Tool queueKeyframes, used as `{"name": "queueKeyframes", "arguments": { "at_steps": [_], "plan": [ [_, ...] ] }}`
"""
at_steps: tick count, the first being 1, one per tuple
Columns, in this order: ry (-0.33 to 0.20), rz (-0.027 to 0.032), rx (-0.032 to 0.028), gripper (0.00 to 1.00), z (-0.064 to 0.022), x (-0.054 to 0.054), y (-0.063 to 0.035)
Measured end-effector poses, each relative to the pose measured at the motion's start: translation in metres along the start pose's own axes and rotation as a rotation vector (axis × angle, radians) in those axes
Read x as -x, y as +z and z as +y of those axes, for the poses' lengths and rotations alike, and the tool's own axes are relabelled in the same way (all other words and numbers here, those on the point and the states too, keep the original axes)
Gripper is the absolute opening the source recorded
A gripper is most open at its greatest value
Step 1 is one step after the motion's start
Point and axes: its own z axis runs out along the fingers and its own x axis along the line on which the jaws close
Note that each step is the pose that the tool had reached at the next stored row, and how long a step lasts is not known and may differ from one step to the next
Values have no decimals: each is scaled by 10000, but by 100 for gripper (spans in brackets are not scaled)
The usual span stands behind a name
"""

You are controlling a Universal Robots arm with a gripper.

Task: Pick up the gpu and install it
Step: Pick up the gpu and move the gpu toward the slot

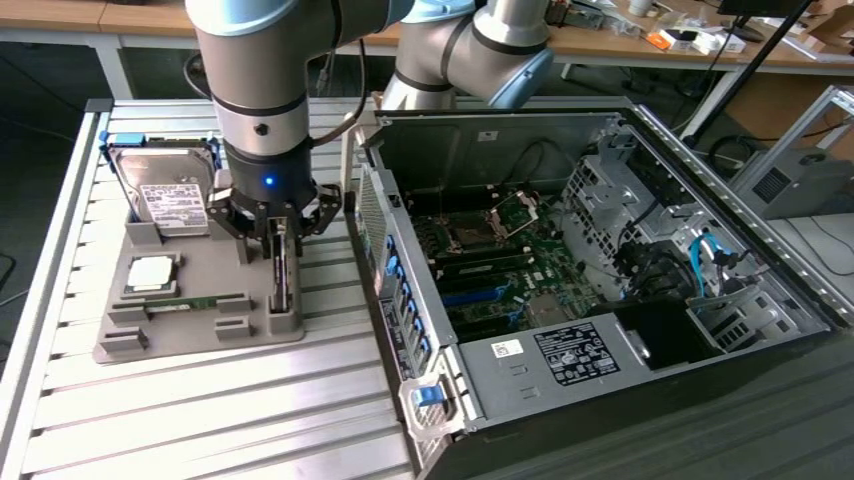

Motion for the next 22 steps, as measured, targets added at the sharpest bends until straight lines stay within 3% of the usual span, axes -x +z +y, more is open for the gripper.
{"name": "queueKeyframes", "arguments": {
  "at_steps": [5,7,22],
  "plan": [
    [0,1,0,40,0,0,0],
    [1,3,-1,28,0,-1,0],
    [0,-1,-1,27,1,1,-25]
  ]
}}
